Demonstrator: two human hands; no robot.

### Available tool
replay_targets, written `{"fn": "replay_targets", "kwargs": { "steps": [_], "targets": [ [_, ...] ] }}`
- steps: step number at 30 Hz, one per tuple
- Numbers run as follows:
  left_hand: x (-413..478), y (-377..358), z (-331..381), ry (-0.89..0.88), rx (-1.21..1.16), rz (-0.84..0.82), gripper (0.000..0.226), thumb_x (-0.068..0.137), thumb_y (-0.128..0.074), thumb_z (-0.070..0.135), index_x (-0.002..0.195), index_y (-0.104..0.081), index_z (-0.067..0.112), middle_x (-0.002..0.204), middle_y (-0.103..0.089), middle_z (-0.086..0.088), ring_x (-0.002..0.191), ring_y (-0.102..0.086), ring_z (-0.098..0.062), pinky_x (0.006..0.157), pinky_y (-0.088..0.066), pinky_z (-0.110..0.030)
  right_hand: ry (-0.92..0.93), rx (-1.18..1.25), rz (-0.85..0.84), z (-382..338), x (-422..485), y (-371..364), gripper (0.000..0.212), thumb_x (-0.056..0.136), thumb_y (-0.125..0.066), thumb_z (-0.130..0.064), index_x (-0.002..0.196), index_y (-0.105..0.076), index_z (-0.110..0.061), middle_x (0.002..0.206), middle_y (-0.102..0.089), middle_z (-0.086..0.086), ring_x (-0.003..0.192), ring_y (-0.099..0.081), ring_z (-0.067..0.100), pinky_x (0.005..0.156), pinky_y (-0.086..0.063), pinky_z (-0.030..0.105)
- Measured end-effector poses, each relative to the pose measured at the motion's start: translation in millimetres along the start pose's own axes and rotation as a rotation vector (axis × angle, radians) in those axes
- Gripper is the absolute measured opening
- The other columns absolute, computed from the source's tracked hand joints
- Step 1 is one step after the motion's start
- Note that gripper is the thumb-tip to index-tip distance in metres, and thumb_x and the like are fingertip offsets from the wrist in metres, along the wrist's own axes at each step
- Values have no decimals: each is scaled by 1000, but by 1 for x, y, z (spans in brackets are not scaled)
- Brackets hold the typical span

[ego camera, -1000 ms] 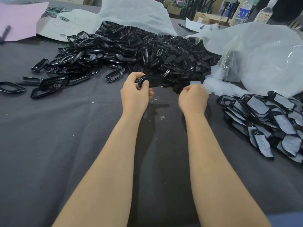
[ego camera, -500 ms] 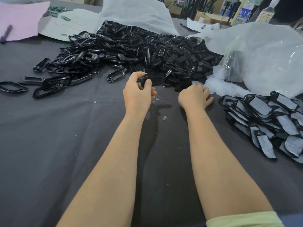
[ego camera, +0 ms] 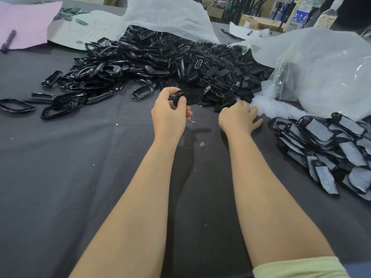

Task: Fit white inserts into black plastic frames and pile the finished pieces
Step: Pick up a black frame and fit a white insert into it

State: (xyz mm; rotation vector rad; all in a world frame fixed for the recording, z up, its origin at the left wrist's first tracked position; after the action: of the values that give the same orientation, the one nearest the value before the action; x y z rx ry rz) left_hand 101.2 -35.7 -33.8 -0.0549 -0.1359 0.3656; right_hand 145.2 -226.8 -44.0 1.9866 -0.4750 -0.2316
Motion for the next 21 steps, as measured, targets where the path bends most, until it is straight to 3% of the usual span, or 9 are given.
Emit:
{"fn": "replay_targets", "kwargs": {
  "steps": [3, 6, 7, 10, 12, 17, 21],
  "targets": [
    [0, 0, 0, -1, -5, 3, 15, 97, -51, 5, 106, -55, 16, 68, -61, -3, 51, -59, -1, 54, -49, -16, 21, 245, 222, 2, -4, 21, 39, 97, -38, -12, 135, -45, -5, 142, -45, 11, 137, -33, 26, 113, -24, 41],
    [1, 1, 0, -12, -5, 16, 15, 97, -51, 6, 105, -54, 18, 68, -60, -1, 50, -58, 0, 55, -50, -17, 74, 638, 299, -3, -10, 37, 30, 96, -42, -7, 124, -53, -2, 127, -56, 11, 115, -53, 20, 83, -36, 6],
    [1, 2, 0, -13, -10, 21, 15, 97, -51, 6, 105, -54, 18, 69, -60, -1, 50, -58, 0, 56, -51, -18, 88, 737, 300, -5, -11, 41, 27, 96, -44, -6, 120, -54, -2, 122, -59, 10, 108, -57, 16, 78, -38, 2],
    [1, 3, 1, -6, -45, 36, 15, 98, -50, 7, 106, -54, 18, 69, -60, -1, 50, -57, -1, 57, -51, -19, 93, 1045, 193, -13, -16, 41, 20, 92, -45, 1, 110, -50, -9, 91, -62, 0, 68, -64, 0, 74, -53, 18],
    [1, 4, 3, -11, -66, 48, 16, 98, -49, 7, 104, -53, 21, 70, -60, -1, 51, -57, -1, 57, -50, -18, 63, 1217, 67, -19, -21, 31, 25, 90, -48, 6, 109, -45, -11, 80, -57, -3, 52, -61, -2, 68, -55, 21],
    [0, 5, 5, -29, -80, 64, 20, 97, -48, 5, 103, -52, 24, 71, -60, -1, 51, -58, -1, 57, -50, -18, -30, 1484, -186, -30, -37, 3, 14, 92, -56, 4, 86, -57, -9, 71, -58, 2, 60, -59, 7, 59, -53, 16],
    [0, 6, 5, -22, -96, 74, 21, 98, -47, 5, 102, -52, 26, 71, -60, -1, 51, -57, -1, 56, -50, -18, -74, 1492, -221, -27, -39, -3, 12, 94, -59, -8, 87, -59, -17, 77, -60, 2, 53, -60, 4, 53, -51, 15]
  ]
}}
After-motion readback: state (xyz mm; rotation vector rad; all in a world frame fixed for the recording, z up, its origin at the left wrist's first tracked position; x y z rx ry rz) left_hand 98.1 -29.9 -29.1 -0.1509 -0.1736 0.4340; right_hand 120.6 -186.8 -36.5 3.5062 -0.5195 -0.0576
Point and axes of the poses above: each hand's wrist, its own x-axis towards the middle knuckle, its own y-axis out of the back of the hand, z = x × y, the point moved 7 cm from there along x, towards the middle knuckle
